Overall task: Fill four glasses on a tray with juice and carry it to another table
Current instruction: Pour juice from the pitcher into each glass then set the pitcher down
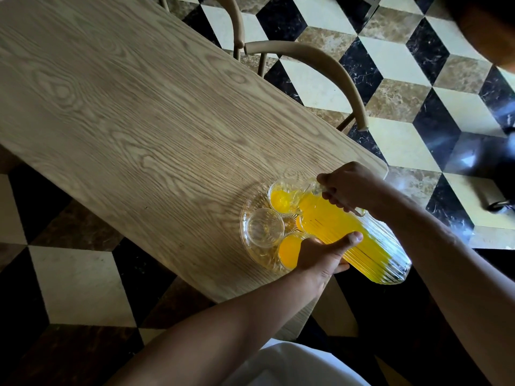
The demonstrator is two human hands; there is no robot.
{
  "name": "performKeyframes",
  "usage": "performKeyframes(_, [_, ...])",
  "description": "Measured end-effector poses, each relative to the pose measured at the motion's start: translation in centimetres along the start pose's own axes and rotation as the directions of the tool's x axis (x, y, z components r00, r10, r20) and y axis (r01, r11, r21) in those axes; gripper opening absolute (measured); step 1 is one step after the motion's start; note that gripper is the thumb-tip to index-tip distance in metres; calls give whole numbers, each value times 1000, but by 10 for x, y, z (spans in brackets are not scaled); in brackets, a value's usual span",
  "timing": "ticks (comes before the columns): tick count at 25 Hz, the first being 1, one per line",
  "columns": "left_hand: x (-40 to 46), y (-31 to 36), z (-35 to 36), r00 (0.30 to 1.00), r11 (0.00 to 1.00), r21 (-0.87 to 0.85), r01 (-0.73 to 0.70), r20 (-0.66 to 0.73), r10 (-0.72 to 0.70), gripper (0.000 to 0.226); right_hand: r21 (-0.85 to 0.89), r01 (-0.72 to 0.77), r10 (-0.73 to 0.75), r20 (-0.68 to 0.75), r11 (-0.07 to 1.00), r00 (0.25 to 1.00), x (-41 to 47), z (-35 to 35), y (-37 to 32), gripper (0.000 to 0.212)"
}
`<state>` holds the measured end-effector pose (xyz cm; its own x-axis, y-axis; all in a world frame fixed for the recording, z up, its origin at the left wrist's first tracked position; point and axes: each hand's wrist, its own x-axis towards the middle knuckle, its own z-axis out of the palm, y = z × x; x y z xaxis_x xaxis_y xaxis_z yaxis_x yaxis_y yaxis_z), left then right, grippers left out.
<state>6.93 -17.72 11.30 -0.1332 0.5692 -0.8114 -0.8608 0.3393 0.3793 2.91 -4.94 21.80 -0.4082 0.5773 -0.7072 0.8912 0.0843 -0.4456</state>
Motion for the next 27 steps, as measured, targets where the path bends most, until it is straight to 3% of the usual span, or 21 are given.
performKeyframes(10, [-8,1,0,999,1000,-2,22,30,-22,66,3,-10,10,3,1000,1000,-2,3,0,43])
performKeyframes(16, [-4,-2,2,998,999,0,45,36,-45,83,-10,-22,22,-5,1000,1000,-1,2,0,43])
performKeyframes(21, [-4,-3,1,999,999,10,40,34,-40,78,-1,-19,19,-7,1000,1000,-2,2,0,43])
performKeyframes(27, [0,-5,0,999,999,26,26,21,-27,90,13,-3,3,11,1000,1000,-4,2,0,42])
